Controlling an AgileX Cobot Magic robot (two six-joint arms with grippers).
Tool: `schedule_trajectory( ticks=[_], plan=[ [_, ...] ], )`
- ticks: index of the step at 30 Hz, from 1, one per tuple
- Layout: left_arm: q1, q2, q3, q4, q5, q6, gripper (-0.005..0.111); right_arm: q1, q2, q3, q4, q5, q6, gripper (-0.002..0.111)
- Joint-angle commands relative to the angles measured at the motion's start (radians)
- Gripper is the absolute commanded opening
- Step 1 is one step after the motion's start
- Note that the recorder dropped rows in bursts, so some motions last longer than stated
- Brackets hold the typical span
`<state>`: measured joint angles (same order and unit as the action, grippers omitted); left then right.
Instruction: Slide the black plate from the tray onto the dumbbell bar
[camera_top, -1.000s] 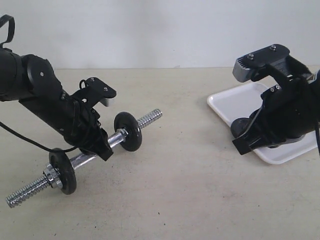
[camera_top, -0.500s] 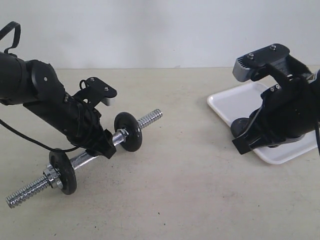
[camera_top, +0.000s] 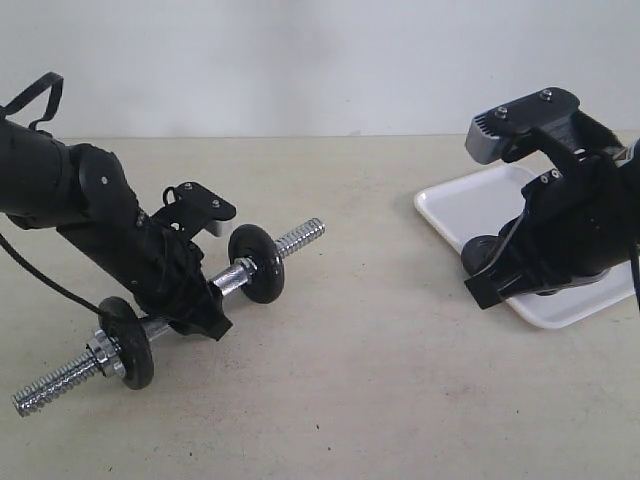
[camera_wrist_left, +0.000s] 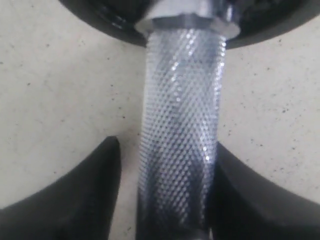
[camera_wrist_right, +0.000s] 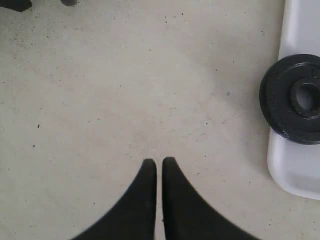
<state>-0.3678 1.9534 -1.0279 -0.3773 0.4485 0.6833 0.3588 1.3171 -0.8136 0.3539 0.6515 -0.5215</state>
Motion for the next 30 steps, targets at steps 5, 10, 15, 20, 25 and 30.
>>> schedule_trajectory(
  ticks=[5,10,15,20,25,30],
  plan=[
    [-0.006,0.009,0.004,-0.001,0.005,-0.008,0.004,-0.001,-0.002,0.006,0.000,0.001,-0.011,0.000],
    [-0.006,0.009,0.004,-0.001,0.005,-0.013,0.004,-0.001,-0.002,0.006,0.000,0.001,-0.011,0.000],
    [-0.006,-0.002,0.004,-0.008,-0.001,-0.015,0.004,-0.001,-0.002,0.006,-0.015,-0.001,-0.011,0.000],
    [-0.006,-0.061,0.004,-0.008,-0.010,-0.054,0.004,-0.001,-0.002,0.006,-0.050,-0.009,-0.011,0.000],
    [-0.006,-0.118,0.004,-0.024,-0.007,-0.062,0.004,-0.001,-0.002,0.006,-0.054,-0.017,-0.011,0.000],
    [-0.006,-0.159,0.009,-0.038,-0.007,-0.062,0.004,-0.001,-0.002,0.006,-0.054,-0.019,-0.011,0.000]
  ],
)
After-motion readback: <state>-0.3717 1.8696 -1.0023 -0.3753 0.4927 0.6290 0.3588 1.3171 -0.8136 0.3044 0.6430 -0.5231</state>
